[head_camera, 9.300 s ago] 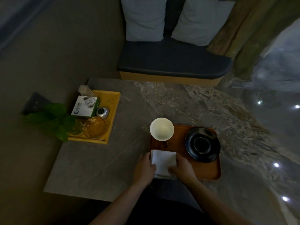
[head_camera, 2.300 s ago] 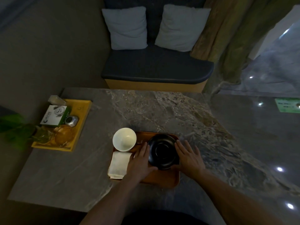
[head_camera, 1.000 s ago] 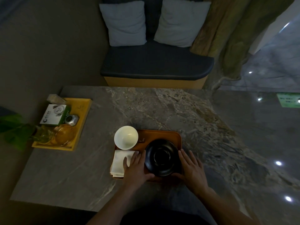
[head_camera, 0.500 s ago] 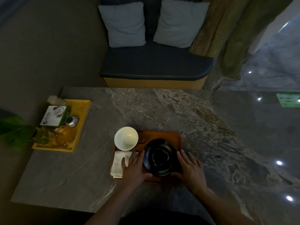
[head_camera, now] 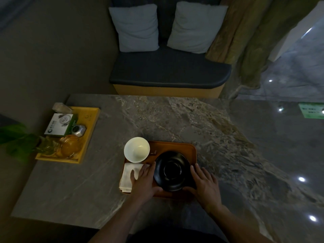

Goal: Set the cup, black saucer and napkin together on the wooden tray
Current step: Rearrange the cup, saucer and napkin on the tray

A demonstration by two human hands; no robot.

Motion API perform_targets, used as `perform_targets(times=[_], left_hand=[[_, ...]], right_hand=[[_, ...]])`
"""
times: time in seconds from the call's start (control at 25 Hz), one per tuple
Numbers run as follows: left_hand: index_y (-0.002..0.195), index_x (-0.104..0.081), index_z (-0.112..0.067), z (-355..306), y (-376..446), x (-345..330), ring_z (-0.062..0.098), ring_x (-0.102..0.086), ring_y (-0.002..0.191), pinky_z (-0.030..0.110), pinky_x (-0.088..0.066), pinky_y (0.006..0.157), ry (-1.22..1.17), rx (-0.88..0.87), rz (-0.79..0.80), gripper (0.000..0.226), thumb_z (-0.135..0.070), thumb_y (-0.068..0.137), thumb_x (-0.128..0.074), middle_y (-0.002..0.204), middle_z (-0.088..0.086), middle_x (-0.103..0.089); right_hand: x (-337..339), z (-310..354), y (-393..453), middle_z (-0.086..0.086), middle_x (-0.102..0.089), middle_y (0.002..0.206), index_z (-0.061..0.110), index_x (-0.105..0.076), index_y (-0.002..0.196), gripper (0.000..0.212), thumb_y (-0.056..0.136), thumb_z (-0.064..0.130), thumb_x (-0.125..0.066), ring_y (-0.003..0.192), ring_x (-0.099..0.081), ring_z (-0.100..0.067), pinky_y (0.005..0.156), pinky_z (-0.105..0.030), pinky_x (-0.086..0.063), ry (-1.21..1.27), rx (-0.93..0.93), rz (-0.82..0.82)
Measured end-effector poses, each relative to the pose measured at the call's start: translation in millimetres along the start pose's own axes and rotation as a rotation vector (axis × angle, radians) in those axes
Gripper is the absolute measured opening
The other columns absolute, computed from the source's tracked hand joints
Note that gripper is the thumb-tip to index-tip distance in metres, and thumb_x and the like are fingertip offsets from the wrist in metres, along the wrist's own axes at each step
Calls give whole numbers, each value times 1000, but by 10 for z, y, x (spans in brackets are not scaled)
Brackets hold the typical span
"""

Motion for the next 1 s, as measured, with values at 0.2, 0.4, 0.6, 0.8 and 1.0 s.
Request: perform_targets(times=[0.2,0.4,0.6,0.8,1.0], left_hand=[[155,1,-32,11,-6,2,14,3,152,57,10,117,11,4,1,102,-53,82,-67,166,-4,-7],[155,1,-33,12,4,9,15,3,153,58,11,117,20,-4,3,102,-52,82,-67,166,-3,-8],[155,3,-34,29,1,-5,15,4,153,59,11,116,45,-8,15,103,-53,82,-67,166,-3,-7],[155,4,-33,35,-3,-12,15,5,152,59,10,116,52,-15,18,102,-55,83,-65,166,-3,-5],[155,5,-32,12,-26,11,16,3,153,58,10,117,75,-37,23,101,-56,84,-63,166,-2,-6]], right_hand=[[25,13,-13,3,-10,163,32,-9,152,89,81,79,-36,147,-17,-21,116,-44,-19,10,-2,-4],[52,32,-42,2,-14,162,30,-14,152,88,82,77,-37,147,-18,-21,116,-43,-19,2,9,-17],[38,39,-67,3,-10,163,31,-10,152,86,84,76,-34,147,-14,-18,116,-44,-17,5,4,-6],[52,50,-91,3,-11,163,31,-10,153,87,83,76,-35,146,-17,-20,115,-44,-18,1,1,-2],[38,70,-121,2,-10,163,28,-7,153,87,85,75,-34,147,-15,-19,114,-45,-20,0,-9,-3]])
Point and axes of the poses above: each hand's wrist, its own y-axis towards the middle knuckle, its own x-axis out of the back of the hand, z = x × y, the point moved 8 cm from there along y, towards the middle knuckle
